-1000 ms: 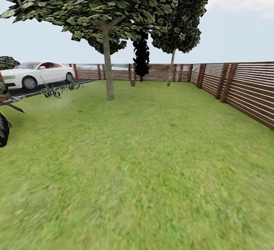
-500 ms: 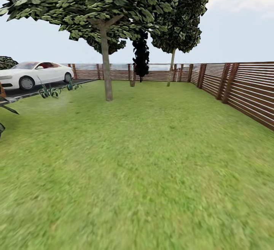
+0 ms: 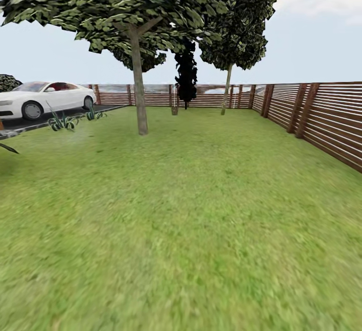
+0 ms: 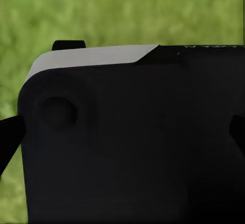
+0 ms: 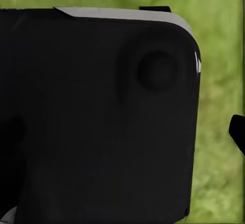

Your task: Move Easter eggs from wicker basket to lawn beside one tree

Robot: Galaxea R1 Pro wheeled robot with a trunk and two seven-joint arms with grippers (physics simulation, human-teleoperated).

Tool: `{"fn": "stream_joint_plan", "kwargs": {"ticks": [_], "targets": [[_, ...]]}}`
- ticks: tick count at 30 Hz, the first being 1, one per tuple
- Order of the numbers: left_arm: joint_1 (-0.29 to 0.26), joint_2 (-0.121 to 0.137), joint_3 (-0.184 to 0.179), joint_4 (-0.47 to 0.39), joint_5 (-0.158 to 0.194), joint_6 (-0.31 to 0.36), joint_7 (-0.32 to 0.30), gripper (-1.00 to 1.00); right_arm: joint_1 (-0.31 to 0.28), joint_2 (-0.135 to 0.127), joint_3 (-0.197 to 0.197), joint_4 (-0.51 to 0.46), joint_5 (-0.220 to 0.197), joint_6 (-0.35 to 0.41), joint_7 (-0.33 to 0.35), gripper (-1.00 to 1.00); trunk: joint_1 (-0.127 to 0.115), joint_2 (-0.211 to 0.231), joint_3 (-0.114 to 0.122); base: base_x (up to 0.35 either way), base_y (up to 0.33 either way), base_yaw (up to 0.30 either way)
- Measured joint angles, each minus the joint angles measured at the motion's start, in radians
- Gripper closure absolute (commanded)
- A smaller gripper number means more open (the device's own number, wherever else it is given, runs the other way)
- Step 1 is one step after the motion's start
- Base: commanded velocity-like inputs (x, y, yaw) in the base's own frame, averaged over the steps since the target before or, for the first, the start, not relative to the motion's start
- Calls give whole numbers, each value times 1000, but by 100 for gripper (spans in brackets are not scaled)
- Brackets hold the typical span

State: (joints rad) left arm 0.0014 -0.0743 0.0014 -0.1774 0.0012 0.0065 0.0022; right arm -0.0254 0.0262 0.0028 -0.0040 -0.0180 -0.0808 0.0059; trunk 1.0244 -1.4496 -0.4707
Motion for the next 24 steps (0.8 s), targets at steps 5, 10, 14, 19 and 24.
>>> {"fn": "stream_joint_plan", "kwargs": {"ticks": [5, 10, 14, 19, 24], "targets": [[0, 2, 0, 6, 0, 1, 0, -100, 0, 0, 0, 0, 0, 0, 0, -100, 0, 0, 0, 328, -22, 0], [0, 1, 0, 31, 0, 1, 0, -100, 0, 0, 0, 0, 0, 0, 0, -100, 0, 0, 0, 328, -5, 0], [0, 1, 0, 41, 0, 1, 0, -100, 0, 0, 0, 0, 0, 0, 0, -100, 0, 0, 0, 328, -1, 0], [0, 1, 0, 68, 0, 2, 1, -100, 0, 0, 0, 0, 0, 0, 0, -100, 0, 0, 0, 329, 0, 0], [0, 2, 0, 82, 0, 1, 2, -100, 0, 0, 0, 0, 0, 0, 0, -100, 0, 0, 0, 329, 0, 0]]}}
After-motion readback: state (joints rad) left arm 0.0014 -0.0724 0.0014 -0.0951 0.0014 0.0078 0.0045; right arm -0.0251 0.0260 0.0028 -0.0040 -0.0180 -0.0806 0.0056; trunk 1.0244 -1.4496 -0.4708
